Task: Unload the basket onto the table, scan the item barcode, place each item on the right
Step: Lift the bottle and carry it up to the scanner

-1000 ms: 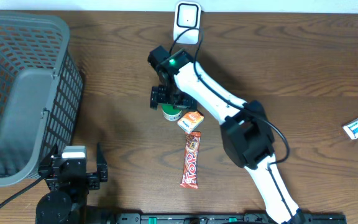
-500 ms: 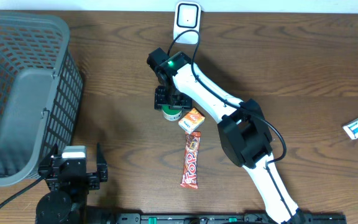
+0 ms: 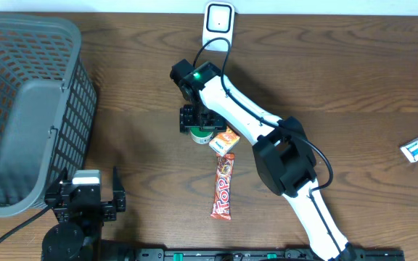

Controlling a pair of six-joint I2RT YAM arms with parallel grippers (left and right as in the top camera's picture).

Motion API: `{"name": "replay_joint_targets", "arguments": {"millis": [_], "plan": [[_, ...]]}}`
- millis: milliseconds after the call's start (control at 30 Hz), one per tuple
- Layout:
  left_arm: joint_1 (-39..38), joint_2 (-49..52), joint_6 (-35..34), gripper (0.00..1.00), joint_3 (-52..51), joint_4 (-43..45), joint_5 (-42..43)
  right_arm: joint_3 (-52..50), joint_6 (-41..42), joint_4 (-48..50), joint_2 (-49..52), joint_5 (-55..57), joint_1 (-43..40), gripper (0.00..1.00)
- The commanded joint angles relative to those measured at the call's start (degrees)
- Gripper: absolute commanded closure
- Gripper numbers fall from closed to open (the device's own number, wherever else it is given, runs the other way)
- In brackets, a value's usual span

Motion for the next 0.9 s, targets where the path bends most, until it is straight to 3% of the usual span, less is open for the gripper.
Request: {"name": "replay_joint_targets", "arguments": {"millis": [0, 200, 367, 600, 867], "plan": [[0.2, -0.3, -0.5, 0.08, -0.1, 0.2, 0.3, 0.5, -0.9, 0.0, -0.4, 1.0, 1.6, 0.2], [0.2, -0.3, -0.5, 0.08, -0.1, 0.2, 0.3, 0.3, -0.9, 0.0, -0.4, 2.3, 2.3, 0.23], [0.2, -0.3, -0.5, 0.08, -0.1, 0.2, 0.3, 0.2, -0.8, 0.2, -0.4, 2.3, 2.2, 0.35], [0.2, -0.3, -0.5, 0.08, -0.1, 0.2, 0.3, 0.3, -0.8, -0.2, -0.5, 1.0, 2.2, 0.43], [0.2, -0.3, -0.5, 0.08, -0.1, 0.2, 0.3, 4.7, -0.9, -4.1, -0.5, -3.2, 1.6, 0.46]]}}
